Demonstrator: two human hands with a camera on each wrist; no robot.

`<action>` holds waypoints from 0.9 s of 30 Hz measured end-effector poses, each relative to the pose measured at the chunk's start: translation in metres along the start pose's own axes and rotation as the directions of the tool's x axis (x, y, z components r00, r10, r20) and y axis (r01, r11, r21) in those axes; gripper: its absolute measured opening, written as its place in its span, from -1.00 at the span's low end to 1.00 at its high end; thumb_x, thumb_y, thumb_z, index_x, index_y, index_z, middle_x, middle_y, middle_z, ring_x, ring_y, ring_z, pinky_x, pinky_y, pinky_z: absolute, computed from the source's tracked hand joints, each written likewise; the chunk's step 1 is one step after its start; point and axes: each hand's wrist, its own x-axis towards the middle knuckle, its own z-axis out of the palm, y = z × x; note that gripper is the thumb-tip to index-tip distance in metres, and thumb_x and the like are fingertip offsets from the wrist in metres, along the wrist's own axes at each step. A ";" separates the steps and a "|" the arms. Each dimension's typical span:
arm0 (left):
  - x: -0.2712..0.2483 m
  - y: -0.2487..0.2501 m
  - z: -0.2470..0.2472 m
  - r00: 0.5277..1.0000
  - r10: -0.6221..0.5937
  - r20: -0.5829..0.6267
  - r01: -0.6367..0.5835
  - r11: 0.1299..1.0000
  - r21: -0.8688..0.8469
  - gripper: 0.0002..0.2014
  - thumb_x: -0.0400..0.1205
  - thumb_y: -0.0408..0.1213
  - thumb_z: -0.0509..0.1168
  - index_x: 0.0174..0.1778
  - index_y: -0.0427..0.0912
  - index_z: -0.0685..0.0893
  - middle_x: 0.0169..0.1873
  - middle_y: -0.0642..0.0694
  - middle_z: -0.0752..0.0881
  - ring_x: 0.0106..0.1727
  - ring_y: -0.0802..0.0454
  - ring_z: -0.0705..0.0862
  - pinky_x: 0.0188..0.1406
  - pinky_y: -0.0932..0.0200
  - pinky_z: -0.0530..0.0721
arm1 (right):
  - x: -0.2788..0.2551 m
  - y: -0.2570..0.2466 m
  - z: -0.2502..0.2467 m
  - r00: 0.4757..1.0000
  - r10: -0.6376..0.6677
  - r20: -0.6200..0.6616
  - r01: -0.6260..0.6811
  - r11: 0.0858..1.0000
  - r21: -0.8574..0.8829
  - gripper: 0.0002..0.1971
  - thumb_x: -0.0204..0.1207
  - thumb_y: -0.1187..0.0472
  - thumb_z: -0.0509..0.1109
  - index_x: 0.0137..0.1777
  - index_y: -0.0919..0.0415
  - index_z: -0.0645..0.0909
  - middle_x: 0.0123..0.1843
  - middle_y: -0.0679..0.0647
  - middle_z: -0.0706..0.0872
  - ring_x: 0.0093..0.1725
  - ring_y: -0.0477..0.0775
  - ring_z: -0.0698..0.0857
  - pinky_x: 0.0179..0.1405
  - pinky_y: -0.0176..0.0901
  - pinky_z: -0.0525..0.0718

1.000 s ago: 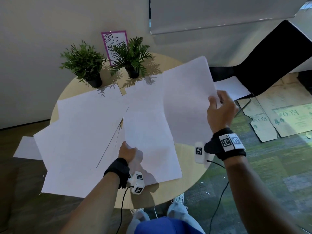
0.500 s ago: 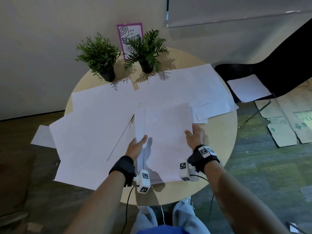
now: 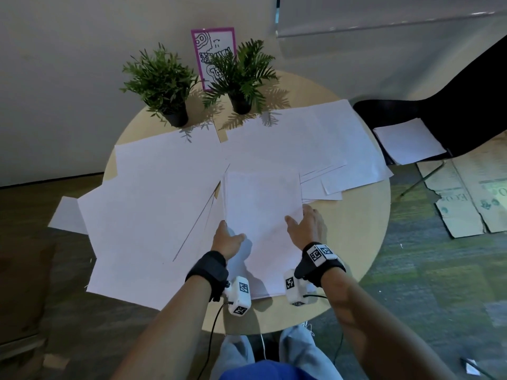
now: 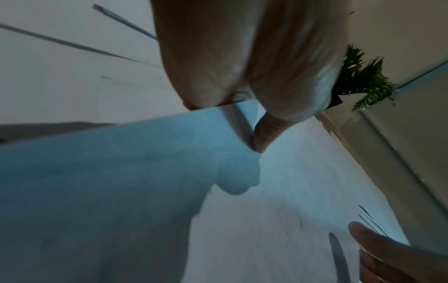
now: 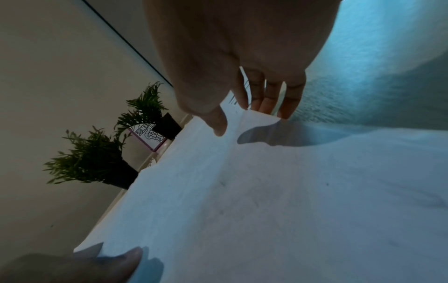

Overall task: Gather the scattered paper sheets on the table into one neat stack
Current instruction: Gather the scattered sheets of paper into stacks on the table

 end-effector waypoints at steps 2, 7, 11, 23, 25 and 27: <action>-0.001 0.000 0.000 1.000 0.028 0.000 -0.028 1.000 0.002 -0.36 0.65 -0.27 0.36 0.61 -0.27 0.25 0.63 -0.19 0.31 0.64 -0.16 0.27 0.59 -0.03 0.27 | 0.001 0.000 -0.001 1.000 -0.001 0.022 0.000 1.000 0.004 -0.42 0.66 0.07 0.37 0.62 0.24 0.36 0.55 0.18 0.47 0.54 0.18 0.45 0.44 -0.09 0.39; -0.004 -0.012 -0.009 0.990 0.141 -0.017 -0.142 0.988 -0.064 -0.44 0.60 -0.30 0.36 0.52 -0.08 0.38 0.50 -0.05 0.49 0.57 -0.09 0.40 0.57 -0.18 0.38 | 0.000 0.004 -0.006 1.000 0.018 0.026 -0.021 0.994 0.106 -0.41 0.60 -0.01 0.45 0.56 0.21 0.43 0.37 0.10 0.63 0.34 0.10 0.61 0.05 -0.34 0.34; -0.010 -0.015 -0.017 0.978 0.208 -0.023 -0.209 0.968 -0.139 -0.53 0.60 -0.39 0.35 0.42 -0.03 0.47 0.36 0.03 0.59 0.42 0.00 0.52 0.50 -0.04 0.45 | -0.005 0.009 -0.009 0.999 0.037 0.039 -0.042 0.991 0.125 -0.34 0.46 -0.29 0.47 0.37 0.20 0.59 0.17 0.09 0.76 0.15 0.08 0.73 -0.11 -0.22 0.49; -0.027 0.011 0.032 0.974 0.201 0.106 -0.178 0.965 -0.194 -0.43 0.62 -0.49 0.37 0.54 -0.19 0.37 0.39 0.07 0.46 0.47 0.06 0.43 0.36 0.27 0.34 | 0.014 0.066 -0.036 0.983 0.184 0.022 -0.185 0.982 0.046 -0.19 -0.01 -0.73 0.33 -0.30 0.07 0.43 -0.35 0.04 0.52 -0.32 0.15 0.54 -0.25 -0.05 0.50; -0.030 0.020 0.048 0.979 0.175 0.103 -0.162 0.979 -0.123 -0.35 0.64 -0.40 0.37 0.63 -0.27 0.25 0.53 0.00 0.35 0.61 0.01 0.28 0.48 0.22 0.26 | 0.017 0.075 -0.036 0.984 0.149 -0.097 -0.148 0.989 0.010 -0.22 0.13 -0.59 0.43 0.03 0.10 0.56 -0.02 0.12 0.70 0.00 0.23 0.68 0.04 0.09 0.67; -0.035 0.026 0.061 0.984 0.132 0.118 -0.124 0.990 -0.074 -0.27 0.68 -0.34 0.32 0.71 -0.26 0.09 0.67 -0.08 0.19 0.71 -0.06 0.12 0.61 0.09 0.16 | 0.017 0.073 -0.034 0.969 0.058 -0.240 -0.061 0.998 -0.003 -0.30 0.25 -0.40 0.50 0.23 0.06 0.51 0.21 0.19 0.63 0.20 0.32 0.63 0.20 0.25 0.64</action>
